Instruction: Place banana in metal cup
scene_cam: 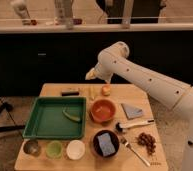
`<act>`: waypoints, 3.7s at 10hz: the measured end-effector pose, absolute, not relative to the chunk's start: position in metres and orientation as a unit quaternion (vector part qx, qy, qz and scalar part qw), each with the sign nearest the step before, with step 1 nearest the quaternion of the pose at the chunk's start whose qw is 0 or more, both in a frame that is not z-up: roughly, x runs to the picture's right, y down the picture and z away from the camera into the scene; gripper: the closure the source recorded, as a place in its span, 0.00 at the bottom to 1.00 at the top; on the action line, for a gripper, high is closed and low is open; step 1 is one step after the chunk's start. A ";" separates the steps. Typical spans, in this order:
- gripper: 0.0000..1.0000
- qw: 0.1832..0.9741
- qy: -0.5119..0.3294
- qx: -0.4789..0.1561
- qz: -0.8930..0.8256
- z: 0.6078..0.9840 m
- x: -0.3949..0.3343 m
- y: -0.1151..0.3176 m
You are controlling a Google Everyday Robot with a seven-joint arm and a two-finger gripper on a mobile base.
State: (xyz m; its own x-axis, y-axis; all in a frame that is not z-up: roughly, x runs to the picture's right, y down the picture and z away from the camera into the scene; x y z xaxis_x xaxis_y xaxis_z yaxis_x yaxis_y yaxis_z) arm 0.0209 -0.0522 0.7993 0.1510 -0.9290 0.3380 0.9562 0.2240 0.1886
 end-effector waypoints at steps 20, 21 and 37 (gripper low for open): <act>0.26 0.695 -0.308 -0.138 -0.635 0.965 -0.041 -0.004; 0.26 0.697 -0.308 -0.141 -0.632 0.968 -0.037 -0.003; 0.26 0.713 -0.311 -0.160 -0.608 1.005 -0.010 0.026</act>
State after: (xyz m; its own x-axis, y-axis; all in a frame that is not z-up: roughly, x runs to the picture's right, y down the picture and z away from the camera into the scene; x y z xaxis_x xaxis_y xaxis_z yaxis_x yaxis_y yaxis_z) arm -0.0101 0.0263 1.0054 0.0677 -0.7677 0.6372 0.9663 0.2095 0.1497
